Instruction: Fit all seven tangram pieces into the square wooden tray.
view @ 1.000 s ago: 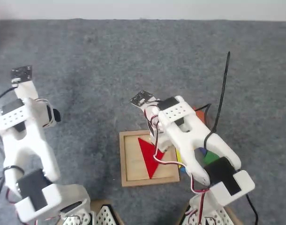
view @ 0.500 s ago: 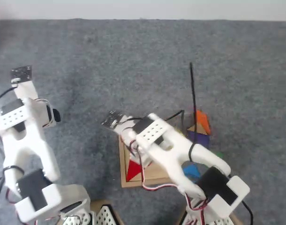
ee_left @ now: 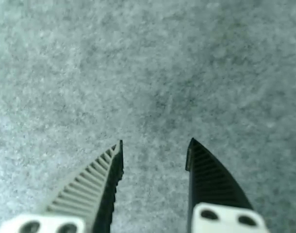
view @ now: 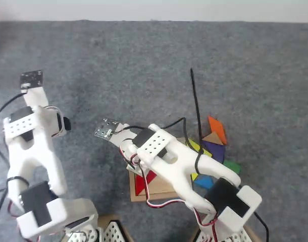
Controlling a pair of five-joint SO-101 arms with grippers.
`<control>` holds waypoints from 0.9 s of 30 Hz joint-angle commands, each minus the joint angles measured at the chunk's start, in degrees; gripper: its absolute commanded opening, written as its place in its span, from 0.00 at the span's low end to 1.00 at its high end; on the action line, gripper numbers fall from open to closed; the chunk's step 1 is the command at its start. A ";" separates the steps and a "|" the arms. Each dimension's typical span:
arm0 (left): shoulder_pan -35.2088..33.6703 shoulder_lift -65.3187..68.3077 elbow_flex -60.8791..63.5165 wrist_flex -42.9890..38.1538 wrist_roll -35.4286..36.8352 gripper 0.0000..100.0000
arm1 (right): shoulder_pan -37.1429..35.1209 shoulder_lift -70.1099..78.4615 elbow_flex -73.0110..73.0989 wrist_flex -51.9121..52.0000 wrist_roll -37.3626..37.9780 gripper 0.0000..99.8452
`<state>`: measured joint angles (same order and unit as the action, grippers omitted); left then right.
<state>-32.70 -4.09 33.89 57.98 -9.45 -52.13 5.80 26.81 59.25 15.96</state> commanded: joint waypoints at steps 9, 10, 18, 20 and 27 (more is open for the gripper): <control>3.08 -2.99 -0.13 -0.79 0.97 0.21 | -4.00 -0.22 -2.73 -4.62 -0.18 0.12; 3.16 -3.08 -0.22 -0.79 1.23 0.21 | -3.56 -1.27 -2.73 -3.82 -0.18 0.12; 6.15 -3.43 -0.57 -0.70 3.69 0.21 | 13.41 -22.73 -2.55 8.66 -0.18 0.12; 6.07 -3.43 -0.40 -0.70 3.69 0.21 | 20.44 -27.82 -2.20 12.35 -0.18 0.12; 5.98 -3.34 0.13 -0.26 3.69 0.21 | 34.15 -24.92 13.45 9.45 10.11 0.12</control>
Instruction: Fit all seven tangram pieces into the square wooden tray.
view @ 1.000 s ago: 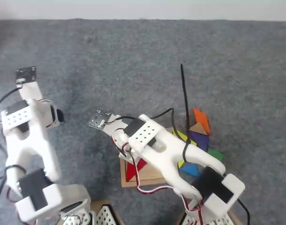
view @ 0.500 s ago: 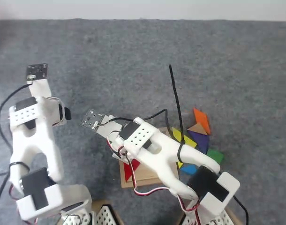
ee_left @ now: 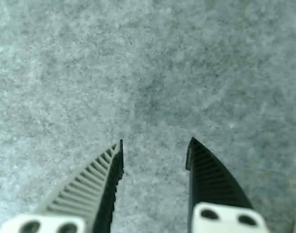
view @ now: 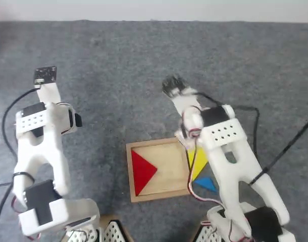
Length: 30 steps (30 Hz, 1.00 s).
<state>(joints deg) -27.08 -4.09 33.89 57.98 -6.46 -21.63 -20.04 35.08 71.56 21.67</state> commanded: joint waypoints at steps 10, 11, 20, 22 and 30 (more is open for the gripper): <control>0.44 -2.99 0.84 -1.58 0.70 0.21 | 4.35 1.10 13.63 -9.36 4.13 0.12; 0.44 -2.99 1.19 -1.67 0.70 0.21 | 2.68 1.71 13.63 -9.36 1.14 0.13; 0.44 -3.43 2.15 -1.85 0.70 0.21 | -2.24 3.47 14.95 -11.12 -14.95 0.31; 0.44 -3.43 2.15 -1.85 0.70 0.21 | -2.24 4.53 15.38 -12.97 -16.62 0.34; 0.26 -3.43 2.15 -1.76 0.70 0.21 | -1.80 14.29 13.10 -15.60 -25.41 0.35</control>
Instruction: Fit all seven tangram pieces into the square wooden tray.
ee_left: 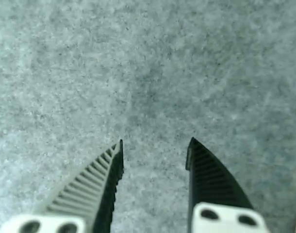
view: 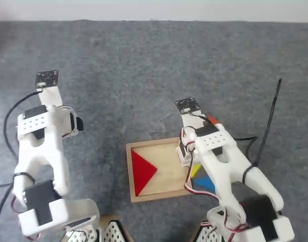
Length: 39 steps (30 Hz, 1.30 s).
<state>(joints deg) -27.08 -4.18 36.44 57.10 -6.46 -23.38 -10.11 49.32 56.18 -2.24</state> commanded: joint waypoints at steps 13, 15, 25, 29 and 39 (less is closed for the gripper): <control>0.44 -3.34 -0.40 -0.88 0.70 0.21 | 0.75 9.80 -6.07 2.68 -1.41 0.35; 0.44 -3.34 -0.31 -0.88 0.70 0.21 | 1.10 9.80 -6.15 4.09 -1.41 0.35; 0.53 -3.34 -0.31 -0.88 0.70 0.21 | 2.42 10.07 -7.03 6.81 8.35 0.34; 0.53 -3.34 -0.31 -0.88 0.70 0.21 | 2.15 8.31 -7.21 5.67 8.35 0.14; 0.53 -3.25 -0.31 -0.79 0.70 0.21 | -1.98 3.65 -6.95 3.82 8.09 0.08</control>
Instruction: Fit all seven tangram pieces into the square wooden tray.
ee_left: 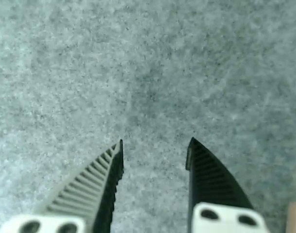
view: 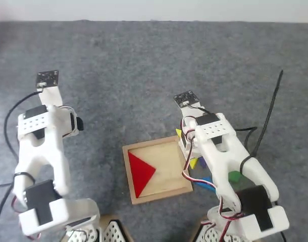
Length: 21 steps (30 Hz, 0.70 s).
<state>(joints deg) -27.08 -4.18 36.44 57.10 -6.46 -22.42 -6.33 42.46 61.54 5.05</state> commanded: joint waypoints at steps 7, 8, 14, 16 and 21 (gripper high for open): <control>0.53 -3.16 -0.31 -0.88 0.70 0.21 | -3.12 1.80 -0.26 -5.41 0.44 0.08; 0.53 -3.16 -0.31 -0.88 0.70 0.21 | -3.12 1.63 -0.62 -5.41 -0.44 0.08; 0.53 -3.34 0.84 -0.97 0.70 0.21 | -2.86 1.10 -2.55 -7.78 -1.67 0.08; 0.44 -3.34 1.10 -0.97 0.70 0.21 | -2.42 1.36 -2.55 -9.01 -1.76 0.08; 0.44 -3.43 1.10 -0.97 0.70 0.21 | 3.03 1.36 -3.60 -9.54 -3.78 0.03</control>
<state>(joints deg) -27.08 -4.18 37.85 57.10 -6.46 -22.77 -4.84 41.58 53.01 2.07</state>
